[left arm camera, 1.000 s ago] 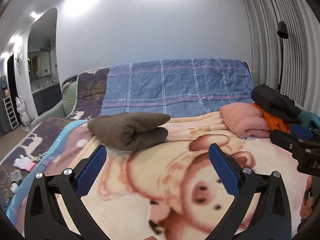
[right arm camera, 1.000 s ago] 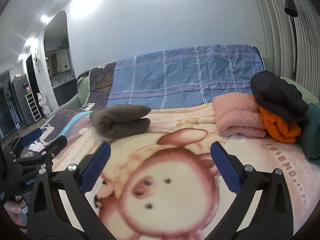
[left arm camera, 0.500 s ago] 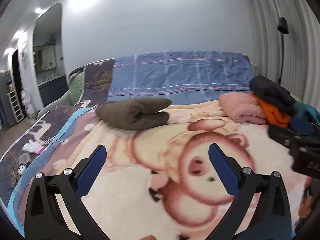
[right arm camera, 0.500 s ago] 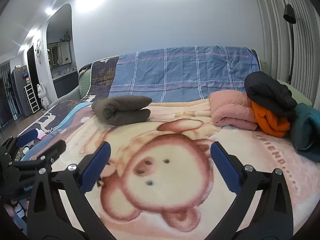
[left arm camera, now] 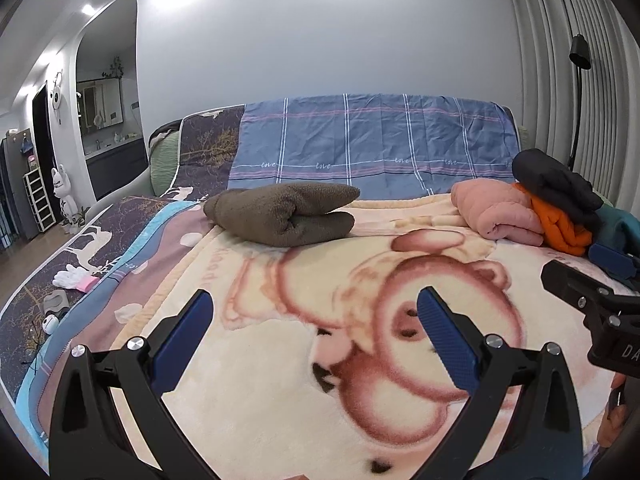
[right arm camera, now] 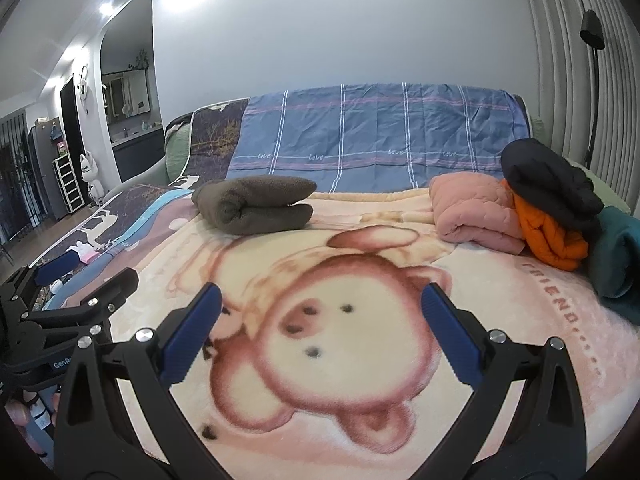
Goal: Fold large clothes
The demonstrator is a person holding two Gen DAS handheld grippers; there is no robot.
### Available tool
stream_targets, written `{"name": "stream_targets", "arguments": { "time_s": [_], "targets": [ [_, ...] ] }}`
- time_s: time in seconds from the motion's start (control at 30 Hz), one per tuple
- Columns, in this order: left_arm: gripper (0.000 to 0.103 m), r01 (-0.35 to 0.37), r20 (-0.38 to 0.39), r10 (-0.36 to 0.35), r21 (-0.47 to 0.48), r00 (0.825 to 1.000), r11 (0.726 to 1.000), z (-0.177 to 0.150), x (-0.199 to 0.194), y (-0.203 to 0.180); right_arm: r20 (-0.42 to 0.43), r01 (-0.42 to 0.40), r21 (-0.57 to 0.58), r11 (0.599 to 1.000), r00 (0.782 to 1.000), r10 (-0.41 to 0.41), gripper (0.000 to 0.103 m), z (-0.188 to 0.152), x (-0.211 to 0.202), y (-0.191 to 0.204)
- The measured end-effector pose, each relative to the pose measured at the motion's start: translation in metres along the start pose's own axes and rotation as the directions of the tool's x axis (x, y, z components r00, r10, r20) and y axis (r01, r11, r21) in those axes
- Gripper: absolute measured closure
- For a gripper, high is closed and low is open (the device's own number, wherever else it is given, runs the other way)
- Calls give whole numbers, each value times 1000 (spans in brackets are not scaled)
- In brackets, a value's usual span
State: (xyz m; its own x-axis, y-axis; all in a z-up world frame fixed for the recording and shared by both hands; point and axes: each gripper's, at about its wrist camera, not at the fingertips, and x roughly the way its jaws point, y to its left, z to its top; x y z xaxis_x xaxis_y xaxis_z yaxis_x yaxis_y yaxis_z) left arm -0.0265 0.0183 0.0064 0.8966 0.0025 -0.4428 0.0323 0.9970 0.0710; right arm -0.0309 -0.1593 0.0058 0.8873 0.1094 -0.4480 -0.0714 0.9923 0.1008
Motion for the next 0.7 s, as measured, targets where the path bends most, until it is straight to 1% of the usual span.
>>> {"name": "stream_targets", "arguments": {
  "time_s": [0.27,0.7],
  "targets": [
    [1,-1,-13,1,-3,1000,1000,-2,6,0,-14,7,-7,1000,1000,-7,2,-2,5,4],
    [1,3,-6,-3,-1,1000,1000,-2,7,2,-22,11,-14,1000,1000,-11,2,-4,8,7]
  ]
}}
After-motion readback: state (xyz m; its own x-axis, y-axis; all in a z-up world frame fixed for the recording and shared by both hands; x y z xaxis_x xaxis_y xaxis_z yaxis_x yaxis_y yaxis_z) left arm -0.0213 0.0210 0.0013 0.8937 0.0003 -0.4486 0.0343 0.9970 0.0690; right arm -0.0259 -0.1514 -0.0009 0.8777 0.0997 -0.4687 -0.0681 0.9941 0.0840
